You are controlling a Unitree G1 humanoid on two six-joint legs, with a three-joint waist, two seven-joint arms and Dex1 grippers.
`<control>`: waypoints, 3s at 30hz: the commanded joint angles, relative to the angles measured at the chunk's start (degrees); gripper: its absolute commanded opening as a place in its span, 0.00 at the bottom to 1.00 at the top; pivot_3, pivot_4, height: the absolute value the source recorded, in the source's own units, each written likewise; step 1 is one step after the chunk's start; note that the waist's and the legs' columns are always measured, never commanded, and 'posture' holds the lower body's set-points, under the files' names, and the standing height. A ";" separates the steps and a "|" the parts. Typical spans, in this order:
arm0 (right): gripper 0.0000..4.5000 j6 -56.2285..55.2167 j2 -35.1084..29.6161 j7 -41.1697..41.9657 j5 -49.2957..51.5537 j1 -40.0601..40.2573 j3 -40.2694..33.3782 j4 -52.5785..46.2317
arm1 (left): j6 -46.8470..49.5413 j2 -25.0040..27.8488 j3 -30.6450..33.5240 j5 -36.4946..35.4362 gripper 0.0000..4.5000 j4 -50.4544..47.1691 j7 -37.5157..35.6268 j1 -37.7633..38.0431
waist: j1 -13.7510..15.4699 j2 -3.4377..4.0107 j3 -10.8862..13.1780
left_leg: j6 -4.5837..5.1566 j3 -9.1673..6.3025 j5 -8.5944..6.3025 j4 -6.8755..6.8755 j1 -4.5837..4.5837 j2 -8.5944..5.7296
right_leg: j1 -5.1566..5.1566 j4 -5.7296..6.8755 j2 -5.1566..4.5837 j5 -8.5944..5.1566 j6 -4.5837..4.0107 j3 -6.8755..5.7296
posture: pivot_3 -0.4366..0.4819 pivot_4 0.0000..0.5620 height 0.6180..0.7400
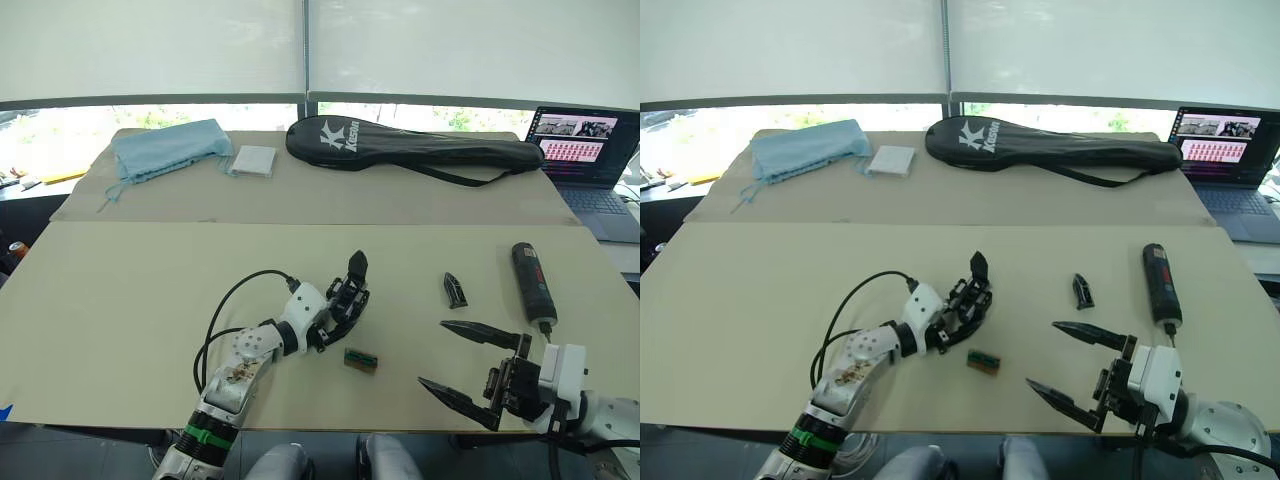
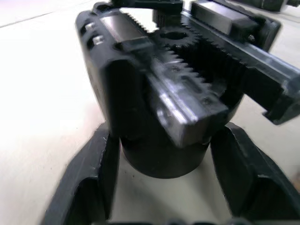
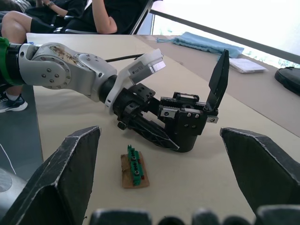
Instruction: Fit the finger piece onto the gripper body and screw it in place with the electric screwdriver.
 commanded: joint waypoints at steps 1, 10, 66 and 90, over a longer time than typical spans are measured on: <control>1.00 -1.21 0.05 0.25 0.03 -0.05 -1.26 -0.49 | -0.70 1.11 0.22 -1.01 0.99 -1.00 -1.23 -0.50 | 0.01 0.00 0.00 | 0.00 0.00 0.00 0.00 0.00 0.00 | 0.00 0.00 0.00 0.00 0.00 0.00 | 0.48 0.27 1.00; 1.00 -0.89 0.60 -0.67 0.23 -1.64 -0.79 -0.61 | -2.21 11.57 3.53 -4.80 0.99 2.58 -12.35 -2.96 | -0.21 0.03 -0.02 | -0.04 0.00 0.00 -0.01 0.06 0.02 | 0.00 0.06 0.02 0.00 0.00 0.00 | 0.48 0.27 1.00; 1.00 -1.12 3.16 -3.93 -2.58 3.52 -1.87 -2.73 | -27.09 1.06 7.17 -2.99 0.51 36.22 -33.59 -24.06 | -0.23 -0.03 0.01 | 0.30 0.01 0.07 0.48 -0.66 -0.01 | -0.60 0.22 0.00 0.04 -0.06 -0.07 | 0.48 0.27 1.00; 1.00 -0.60 3.53 -4.18 -2.78 6.36 -0.37 -4.72 | -11.79 -1.31 -1.17 1.59 0.51 16.61 -16.19 -11.12 | 0.34 0.19 -0.12 | 0.27 0.00 0.07 0.72 -0.80 -0.03 | -0.70 0.28 0.00 0.09 -0.09 -0.11 | 0.48 0.27 1.00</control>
